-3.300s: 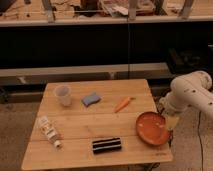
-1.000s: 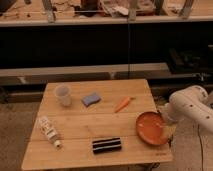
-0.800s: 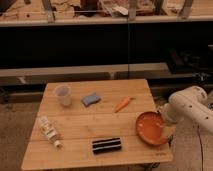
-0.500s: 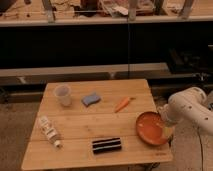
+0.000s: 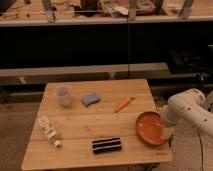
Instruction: Push the ceramic bowl across the table
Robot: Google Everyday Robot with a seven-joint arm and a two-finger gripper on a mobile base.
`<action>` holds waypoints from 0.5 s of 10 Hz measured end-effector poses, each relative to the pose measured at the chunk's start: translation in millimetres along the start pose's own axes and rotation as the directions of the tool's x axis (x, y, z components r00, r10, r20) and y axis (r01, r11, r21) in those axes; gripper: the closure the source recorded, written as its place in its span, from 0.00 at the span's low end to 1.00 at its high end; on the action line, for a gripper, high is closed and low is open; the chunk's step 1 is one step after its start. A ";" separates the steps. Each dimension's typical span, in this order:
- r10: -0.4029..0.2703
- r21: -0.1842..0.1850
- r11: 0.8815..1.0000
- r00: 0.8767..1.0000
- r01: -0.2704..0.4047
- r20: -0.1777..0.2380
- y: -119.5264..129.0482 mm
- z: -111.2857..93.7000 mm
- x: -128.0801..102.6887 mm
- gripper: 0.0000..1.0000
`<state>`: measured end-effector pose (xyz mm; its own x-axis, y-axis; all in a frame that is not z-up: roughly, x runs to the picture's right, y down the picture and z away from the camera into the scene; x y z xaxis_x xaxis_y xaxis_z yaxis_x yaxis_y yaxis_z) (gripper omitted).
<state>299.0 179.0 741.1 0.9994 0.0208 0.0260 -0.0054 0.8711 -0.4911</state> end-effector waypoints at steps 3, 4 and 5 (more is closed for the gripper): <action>-0.013 0.002 1.000 1.000 0.013 0.001 0.7 2.8 -1.2 0.20; -0.017 0.002 1.000 1.000 0.017 0.004 1.1 4.0 -2.1 0.20; -0.021 0.002 1.000 1.000 0.021 0.005 1.4 4.9 -2.7 0.20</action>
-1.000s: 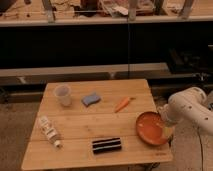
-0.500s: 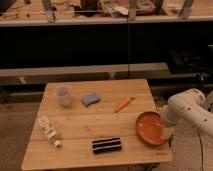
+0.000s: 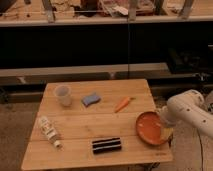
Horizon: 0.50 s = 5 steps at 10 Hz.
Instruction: Push the ceramic bowl across the table
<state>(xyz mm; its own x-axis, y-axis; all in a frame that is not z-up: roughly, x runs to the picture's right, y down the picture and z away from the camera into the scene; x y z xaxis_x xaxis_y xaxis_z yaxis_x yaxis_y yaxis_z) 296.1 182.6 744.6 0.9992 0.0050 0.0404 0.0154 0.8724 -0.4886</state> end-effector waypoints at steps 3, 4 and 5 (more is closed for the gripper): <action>-0.014 0.002 1.000 1.000 0.014 0.001 0.6 3.3 -1.0 0.20; -0.017 0.003 1.000 1.000 0.017 0.002 0.4 4.0 -1.2 0.20; -0.020 0.003 1.000 1.000 0.020 0.001 0.4 4.6 -1.2 0.20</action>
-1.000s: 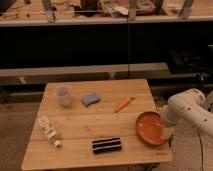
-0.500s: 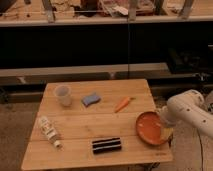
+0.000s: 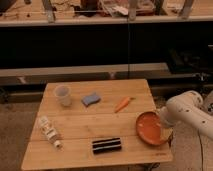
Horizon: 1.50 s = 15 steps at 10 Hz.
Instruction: Push the ceramic bowl across the table
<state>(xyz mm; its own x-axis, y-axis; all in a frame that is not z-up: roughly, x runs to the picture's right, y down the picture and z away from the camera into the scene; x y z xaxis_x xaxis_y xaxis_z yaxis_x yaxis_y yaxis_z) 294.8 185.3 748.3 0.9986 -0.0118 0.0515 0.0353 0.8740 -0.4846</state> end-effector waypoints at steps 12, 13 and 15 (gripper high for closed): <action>-0.045 0.004 0.999 0.999 0.045 0.005 1.7 12.7 -3.3 0.20; -0.048 0.004 0.999 0.999 0.048 0.005 2.0 14.0 -3.8 0.20; -0.055 0.005 0.998 0.998 0.055 0.006 1.9 16.4 -3.7 0.20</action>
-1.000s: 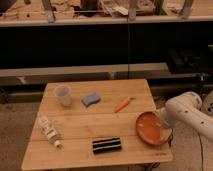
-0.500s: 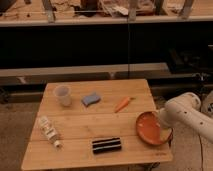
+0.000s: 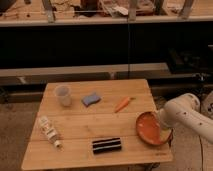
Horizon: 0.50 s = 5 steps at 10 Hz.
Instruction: Push the ceramic bowl across the table
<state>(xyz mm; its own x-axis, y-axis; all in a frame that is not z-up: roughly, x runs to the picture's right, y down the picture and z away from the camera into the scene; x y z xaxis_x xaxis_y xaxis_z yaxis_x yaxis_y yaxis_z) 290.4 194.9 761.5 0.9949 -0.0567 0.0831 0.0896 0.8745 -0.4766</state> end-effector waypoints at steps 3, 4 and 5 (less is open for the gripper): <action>-0.009 0.001 1.000 1.000 0.009 0.000 0.0 2.9 -0.6 0.20; -0.012 0.001 1.000 1.000 0.012 0.000 0.4 4.2 -0.1 0.20; -0.016 0.001 1.000 1.000 0.016 0.000 0.7 5.4 -0.3 0.21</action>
<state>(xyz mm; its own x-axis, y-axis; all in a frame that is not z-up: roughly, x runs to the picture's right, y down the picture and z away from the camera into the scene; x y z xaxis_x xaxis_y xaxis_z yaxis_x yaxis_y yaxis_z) 289.9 198.2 765.9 0.9933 -0.0709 0.0908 0.1057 0.8740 -0.4743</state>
